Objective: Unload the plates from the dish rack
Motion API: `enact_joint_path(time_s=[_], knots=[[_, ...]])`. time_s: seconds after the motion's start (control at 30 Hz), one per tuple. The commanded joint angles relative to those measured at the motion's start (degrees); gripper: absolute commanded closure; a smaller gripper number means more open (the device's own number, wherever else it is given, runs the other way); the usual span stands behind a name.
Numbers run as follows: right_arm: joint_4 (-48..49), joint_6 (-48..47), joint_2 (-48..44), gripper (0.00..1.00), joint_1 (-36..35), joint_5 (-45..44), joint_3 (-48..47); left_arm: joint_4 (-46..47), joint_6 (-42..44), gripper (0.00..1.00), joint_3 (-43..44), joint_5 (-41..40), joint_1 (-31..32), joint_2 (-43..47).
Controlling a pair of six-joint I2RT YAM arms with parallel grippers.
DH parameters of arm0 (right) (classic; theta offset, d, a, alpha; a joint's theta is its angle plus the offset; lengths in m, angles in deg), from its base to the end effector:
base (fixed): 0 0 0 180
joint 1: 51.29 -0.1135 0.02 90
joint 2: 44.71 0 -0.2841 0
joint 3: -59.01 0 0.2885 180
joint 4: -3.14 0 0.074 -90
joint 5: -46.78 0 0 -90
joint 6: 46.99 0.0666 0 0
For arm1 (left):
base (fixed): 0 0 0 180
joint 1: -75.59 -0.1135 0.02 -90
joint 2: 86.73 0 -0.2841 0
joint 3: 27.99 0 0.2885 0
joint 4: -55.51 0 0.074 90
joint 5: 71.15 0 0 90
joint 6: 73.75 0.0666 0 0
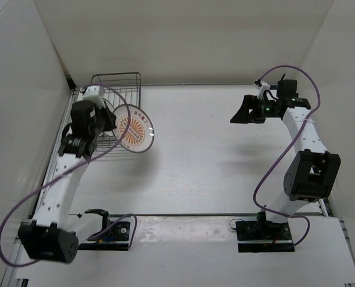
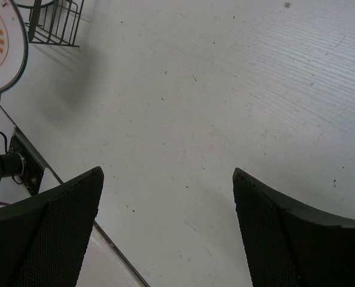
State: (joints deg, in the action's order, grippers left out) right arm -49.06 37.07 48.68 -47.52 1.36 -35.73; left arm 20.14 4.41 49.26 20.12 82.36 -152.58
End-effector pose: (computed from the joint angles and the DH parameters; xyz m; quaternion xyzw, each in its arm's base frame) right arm 0.4041 0.0202 0.3097 -0.1436 0.8692 0.3299 0.3391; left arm 0.3127 -0.0386 0.3726 -0.0311 0.8379 -0.0973 0.5362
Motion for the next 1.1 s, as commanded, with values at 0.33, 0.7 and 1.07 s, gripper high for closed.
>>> enact_joint_path(time_s=[0.33,0.7,1.07], knots=[[0.22,-3.73,0.39,0.10,-0.17,1.65,1.97,-13.62,-15.31,1.00,-20.77,-6.10,-0.52,37.95],[1.27,-6.02,1.28,0.10,0.10,2.53,2.49,-28.22,-21.29,1.00,-30.97,-26.14,-0.52,50.11],[-0.40,-6.46,1.36,0.10,0.10,1.57,2.50,-27.96,-22.44,1.00,-36.33,-38.63,-0.52,45.11]])
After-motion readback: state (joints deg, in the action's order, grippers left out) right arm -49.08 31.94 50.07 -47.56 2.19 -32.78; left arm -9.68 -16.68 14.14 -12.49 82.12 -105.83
